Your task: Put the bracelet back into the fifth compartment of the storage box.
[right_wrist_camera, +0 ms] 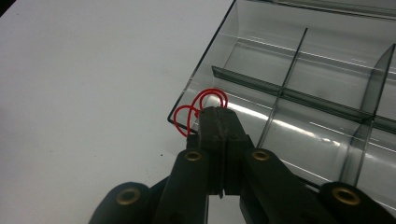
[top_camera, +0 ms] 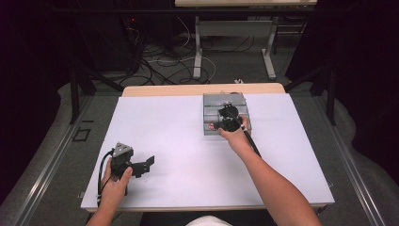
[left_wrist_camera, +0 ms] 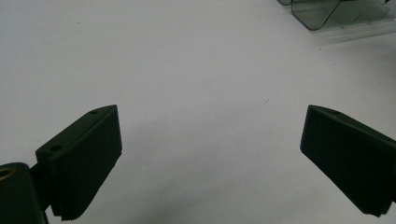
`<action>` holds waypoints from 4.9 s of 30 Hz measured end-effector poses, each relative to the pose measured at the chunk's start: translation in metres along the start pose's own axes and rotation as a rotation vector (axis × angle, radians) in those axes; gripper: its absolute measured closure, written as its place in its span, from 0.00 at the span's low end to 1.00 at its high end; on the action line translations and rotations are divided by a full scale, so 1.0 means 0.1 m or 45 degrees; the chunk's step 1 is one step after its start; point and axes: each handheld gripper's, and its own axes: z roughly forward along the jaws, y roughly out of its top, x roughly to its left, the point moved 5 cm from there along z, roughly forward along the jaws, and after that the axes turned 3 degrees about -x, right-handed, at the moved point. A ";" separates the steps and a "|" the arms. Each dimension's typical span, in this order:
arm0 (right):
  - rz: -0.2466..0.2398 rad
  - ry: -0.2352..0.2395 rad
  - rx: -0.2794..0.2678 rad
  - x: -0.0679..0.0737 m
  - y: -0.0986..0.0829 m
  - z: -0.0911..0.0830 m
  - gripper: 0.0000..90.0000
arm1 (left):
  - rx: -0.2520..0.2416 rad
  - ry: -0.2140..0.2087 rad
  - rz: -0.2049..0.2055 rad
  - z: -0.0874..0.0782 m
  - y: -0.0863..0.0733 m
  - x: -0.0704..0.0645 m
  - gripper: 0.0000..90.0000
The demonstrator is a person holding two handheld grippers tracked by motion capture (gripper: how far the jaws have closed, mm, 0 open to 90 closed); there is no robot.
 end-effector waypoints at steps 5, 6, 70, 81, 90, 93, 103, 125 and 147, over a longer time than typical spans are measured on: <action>0.008 -0.028 0.005 -0.07 0.00 -0.03 1.00 | -0.002 0.001 0.001 0.00 0.00 0.00 0.06; 0.007 -0.029 0.003 -0.09 0.01 -0.03 1.00 | 0.000 -0.001 -0.002 0.00 0.00 0.00 0.06; 0.122 -0.162 0.043 -0.57 0.02 0.00 1.00 | 0.002 0.025 0.021 0.01 0.00 -0.01 0.08; 0.120 -0.162 0.071 -0.55 -0.01 0.06 1.00 | 0.022 0.032 0.029 0.01 -0.01 0.00 0.09; 0.130 -0.149 0.078 -0.54 -0.02 0.07 0.91 | 0.034 0.025 0.024 0.00 -0.01 0.00 0.09; 0.134 -0.142 0.072 -0.54 -0.01 0.06 0.87 | 0.035 0.023 0.022 0.00 -0.01 0.00 0.09; 0.143 -0.094 0.036 -0.50 0.00 0.05 0.66 | 0.032 0.016 0.009 0.01 0.00 -0.01 0.09; 0.083 0.027 -0.010 -0.23 0.02 -0.15 0.37 | 0.029 0.016 0.013 0.00 0.00 -0.01 0.09; -0.028 0.030 -0.053 -0.17 -0.19 -0.58 0.11 | 0.024 0.015 0.001 0.00 0.00 -0.01 0.09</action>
